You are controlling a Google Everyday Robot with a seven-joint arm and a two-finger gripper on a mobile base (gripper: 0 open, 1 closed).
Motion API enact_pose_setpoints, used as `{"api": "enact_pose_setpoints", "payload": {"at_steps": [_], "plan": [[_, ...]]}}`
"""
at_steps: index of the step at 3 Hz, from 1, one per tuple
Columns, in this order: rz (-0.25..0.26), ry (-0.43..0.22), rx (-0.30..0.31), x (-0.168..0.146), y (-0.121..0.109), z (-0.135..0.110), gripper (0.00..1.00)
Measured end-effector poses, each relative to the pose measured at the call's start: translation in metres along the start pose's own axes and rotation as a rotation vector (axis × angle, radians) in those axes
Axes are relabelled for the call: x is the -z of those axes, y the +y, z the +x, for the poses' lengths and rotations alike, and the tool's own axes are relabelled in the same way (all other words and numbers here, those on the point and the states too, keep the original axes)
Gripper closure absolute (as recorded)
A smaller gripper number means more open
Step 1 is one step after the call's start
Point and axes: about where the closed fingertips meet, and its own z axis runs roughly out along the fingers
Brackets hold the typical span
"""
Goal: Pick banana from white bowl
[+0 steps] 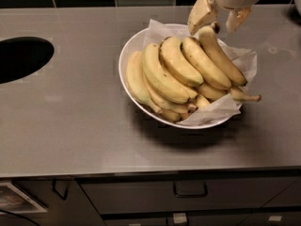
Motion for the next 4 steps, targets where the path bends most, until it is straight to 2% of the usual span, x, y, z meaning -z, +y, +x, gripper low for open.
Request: {"api": "enact_pose_setpoints", "payload": {"at_steps": [4], "plan": [[0.01, 0.03, -0.02, -0.016, -0.008, 0.002, 0.4]]}}
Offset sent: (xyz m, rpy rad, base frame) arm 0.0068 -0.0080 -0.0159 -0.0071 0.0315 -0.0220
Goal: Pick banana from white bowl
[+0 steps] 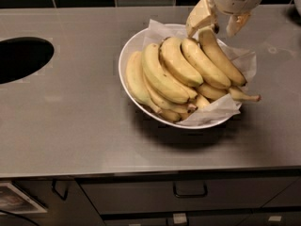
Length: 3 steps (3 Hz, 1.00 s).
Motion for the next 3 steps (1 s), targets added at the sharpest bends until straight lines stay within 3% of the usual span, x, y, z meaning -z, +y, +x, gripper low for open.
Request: {"api": "enact_pose_setpoints", "payload": {"at_steps": [3], "plan": [[0.015, -0.054, -0.011, 0.017, -0.004, -0.001, 0.39]]}}
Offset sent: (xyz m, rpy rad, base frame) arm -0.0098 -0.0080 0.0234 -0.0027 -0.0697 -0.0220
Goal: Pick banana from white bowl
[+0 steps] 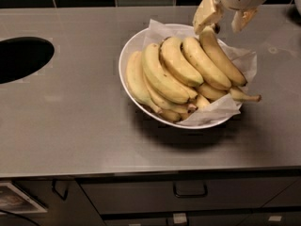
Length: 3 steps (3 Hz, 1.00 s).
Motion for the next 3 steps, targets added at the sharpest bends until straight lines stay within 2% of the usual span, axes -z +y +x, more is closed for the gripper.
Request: {"api": "enact_pose_setpoints", "payload": {"at_steps": [3], "plan": [[-0.007, 0.039, 0.003, -0.018, 0.003, 0.003, 0.39]]}}
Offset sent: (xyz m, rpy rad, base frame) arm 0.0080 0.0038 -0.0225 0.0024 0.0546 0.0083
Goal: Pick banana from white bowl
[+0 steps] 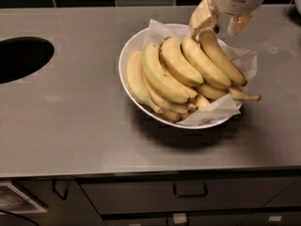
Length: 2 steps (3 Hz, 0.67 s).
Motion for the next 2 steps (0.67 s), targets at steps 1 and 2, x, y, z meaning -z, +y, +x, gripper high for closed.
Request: {"api": "enact_pose_setpoints", "payload": {"at_steps": [1, 2], "plan": [[-0.004, 0.007, 0.004, -0.001, 0.0009, -0.0013, 0.58], [-0.004, 0.007, 0.004, -0.001, 0.0009, -0.0013, 0.81]]}}
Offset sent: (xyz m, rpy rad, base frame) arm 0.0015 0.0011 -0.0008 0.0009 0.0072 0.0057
